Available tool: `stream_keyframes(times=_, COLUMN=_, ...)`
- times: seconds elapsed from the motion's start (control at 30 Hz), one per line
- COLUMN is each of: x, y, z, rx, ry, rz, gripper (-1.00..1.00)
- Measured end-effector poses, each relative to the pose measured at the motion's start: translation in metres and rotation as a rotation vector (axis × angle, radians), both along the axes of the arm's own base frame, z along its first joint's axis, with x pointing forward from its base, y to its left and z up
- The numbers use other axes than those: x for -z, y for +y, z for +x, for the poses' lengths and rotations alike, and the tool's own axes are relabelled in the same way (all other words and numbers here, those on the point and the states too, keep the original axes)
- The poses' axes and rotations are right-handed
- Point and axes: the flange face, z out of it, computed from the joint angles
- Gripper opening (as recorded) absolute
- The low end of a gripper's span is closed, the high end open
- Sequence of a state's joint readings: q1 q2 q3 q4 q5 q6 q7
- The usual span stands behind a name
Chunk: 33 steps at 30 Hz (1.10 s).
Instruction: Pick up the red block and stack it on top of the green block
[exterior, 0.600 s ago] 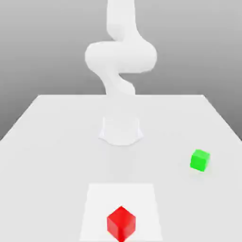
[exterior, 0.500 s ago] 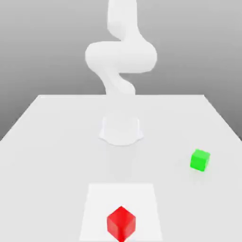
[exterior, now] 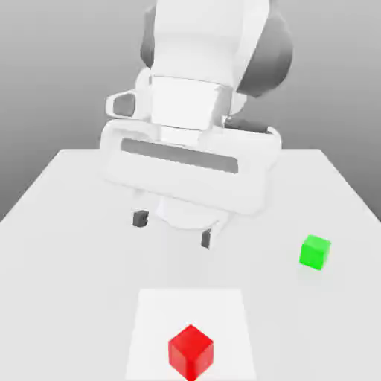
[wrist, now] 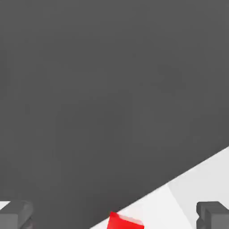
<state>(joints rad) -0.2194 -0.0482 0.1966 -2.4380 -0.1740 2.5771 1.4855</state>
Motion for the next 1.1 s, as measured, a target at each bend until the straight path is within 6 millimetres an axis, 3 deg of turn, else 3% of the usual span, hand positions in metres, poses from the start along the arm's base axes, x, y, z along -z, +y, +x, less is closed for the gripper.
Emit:
stream_keyframes(times=0.2, x=0.105, y=0.006, z=-0.016, rx=0.153, ry=0.143, rz=0.098, gripper=0.0)
stream_keyframes(times=0.37, x=0.172, y=0.009, z=-0.021, rx=0.194, ry=0.177, rz=0.126, gripper=0.0)
stream_keyframes(times=0.4, x=0.186, y=0.009, z=-0.022, rx=0.194, ry=0.178, rz=0.126, gripper=-1.0)
stream_keyframes(times=0.63, x=0.189, y=0.009, z=-0.022, rx=0.194, ry=0.177, rz=0.126, gripper=-1.0)
stream_keyframes(times=0.8, x=0.135, y=0.013, z=-0.023, rx=0.186, ry=0.178, rz=0.126, gripper=-1.0)
stream_keyframes(times=0.93, x=0.111, y=0.095, z=-0.052, rx=0.01, ry=0.191, rz=0.131, gripper=-1.0)
stream_keyframes(times=1.0, x=0.103, y=0.15, z=-0.08, rx=-0.122, ry=0.2, rz=0.126, gripper=-1.0)
stream_keyframes(times=1.1, x=0.095, y=0.208, z=-0.127, rx=-0.284, ry=0.213, rz=0.115, gripper=-1.0)
